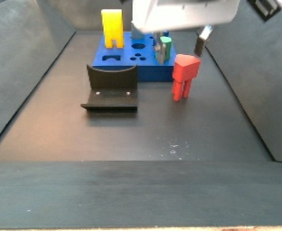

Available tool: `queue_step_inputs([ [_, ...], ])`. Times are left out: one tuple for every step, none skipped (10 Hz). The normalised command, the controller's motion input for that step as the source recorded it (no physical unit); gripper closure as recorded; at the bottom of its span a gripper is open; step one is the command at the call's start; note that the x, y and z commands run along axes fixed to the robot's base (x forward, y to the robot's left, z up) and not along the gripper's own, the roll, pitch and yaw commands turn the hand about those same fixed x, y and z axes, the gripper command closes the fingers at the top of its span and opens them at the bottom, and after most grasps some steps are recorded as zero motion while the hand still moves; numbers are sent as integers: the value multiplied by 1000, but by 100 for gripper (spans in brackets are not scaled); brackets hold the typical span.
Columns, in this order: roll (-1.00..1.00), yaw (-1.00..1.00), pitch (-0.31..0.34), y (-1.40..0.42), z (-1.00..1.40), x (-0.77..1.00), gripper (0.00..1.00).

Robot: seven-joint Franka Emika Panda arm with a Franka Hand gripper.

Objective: Pick up the 3 prong object. Move up. Move to above the board. Insert the 3 prong object.
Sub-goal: Pick up the 3 prong object.

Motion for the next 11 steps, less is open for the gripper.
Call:
queue_step_inputs([
  [6, 366, -80, -109, -731, 0, 0],
  [30, 363, -80, -54, -643, 0, 0],
  [87, 240, 0, 0, -203, 46, 0],
  [67, 154, 0, 0, 137, -34, 0],
  [64, 409, -54, -60, 71, -231, 0],
  [99, 429, -74, -63, 0, -203, 0],
  [109, 391, -34, 0, 77, -189, 0],
  [151, 371, -79, 0, -200, -129, 0],
  [187, 391, -180, 0, -683, -77, 0],
  [133, 357, -121, -3, -709, 11, 0],
  [101, 254, -73, -40, -717, 60, 0],
])
